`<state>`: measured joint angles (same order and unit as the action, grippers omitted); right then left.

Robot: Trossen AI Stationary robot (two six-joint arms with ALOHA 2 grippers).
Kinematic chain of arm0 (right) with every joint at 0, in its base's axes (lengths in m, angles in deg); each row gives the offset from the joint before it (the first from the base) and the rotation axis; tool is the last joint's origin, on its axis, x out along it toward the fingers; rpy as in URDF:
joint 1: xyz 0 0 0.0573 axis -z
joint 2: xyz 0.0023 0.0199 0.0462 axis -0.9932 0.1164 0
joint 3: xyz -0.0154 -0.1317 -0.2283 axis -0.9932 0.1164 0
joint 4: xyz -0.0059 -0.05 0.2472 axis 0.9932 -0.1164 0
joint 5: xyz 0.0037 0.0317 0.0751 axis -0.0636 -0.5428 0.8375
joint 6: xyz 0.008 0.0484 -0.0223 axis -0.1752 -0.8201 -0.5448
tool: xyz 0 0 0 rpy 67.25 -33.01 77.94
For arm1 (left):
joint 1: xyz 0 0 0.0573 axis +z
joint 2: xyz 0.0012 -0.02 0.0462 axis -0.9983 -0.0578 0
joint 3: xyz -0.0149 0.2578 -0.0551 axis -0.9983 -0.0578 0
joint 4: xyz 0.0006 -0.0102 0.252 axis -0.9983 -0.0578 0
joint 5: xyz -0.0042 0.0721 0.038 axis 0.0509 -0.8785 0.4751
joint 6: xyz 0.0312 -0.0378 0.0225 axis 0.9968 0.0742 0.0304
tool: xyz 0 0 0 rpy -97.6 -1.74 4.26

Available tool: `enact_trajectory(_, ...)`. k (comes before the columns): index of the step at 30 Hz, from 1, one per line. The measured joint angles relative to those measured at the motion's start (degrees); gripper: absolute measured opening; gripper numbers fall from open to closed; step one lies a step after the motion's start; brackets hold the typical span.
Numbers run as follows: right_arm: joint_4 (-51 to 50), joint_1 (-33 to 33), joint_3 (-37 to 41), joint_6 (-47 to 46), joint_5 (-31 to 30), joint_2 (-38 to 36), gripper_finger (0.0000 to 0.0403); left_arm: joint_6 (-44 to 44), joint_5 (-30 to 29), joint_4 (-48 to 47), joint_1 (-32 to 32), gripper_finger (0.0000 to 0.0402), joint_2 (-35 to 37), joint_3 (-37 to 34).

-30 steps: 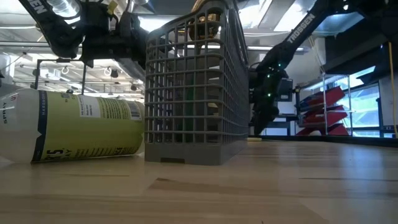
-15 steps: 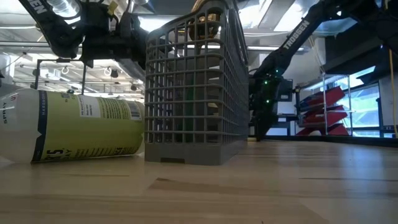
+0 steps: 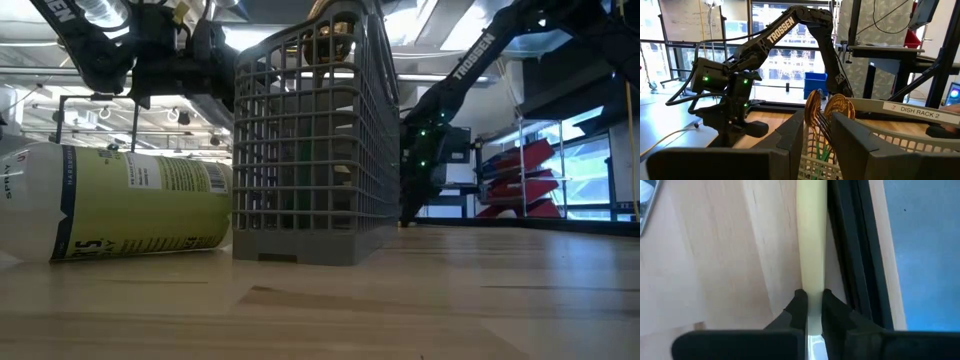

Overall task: Sort silverware
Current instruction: Put the table knife into the silverware basket

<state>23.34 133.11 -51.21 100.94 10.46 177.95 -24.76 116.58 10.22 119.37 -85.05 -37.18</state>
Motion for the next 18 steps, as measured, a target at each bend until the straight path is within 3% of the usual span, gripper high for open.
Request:
enact_trajectory(10,-12.04,-1.84,0.03,-0.84,-0.68,-2.09,0.0006,-0.06,-0.22,0.46,-0.02,0.0084,0.0,0.0)
enact_trajectory(18,-22.58,-3.61,0.15,-2.83,-0.94,-8.56,0.0004,-0.44,-0.44,0.42,-0.04,0.0084,0.0,0.02)
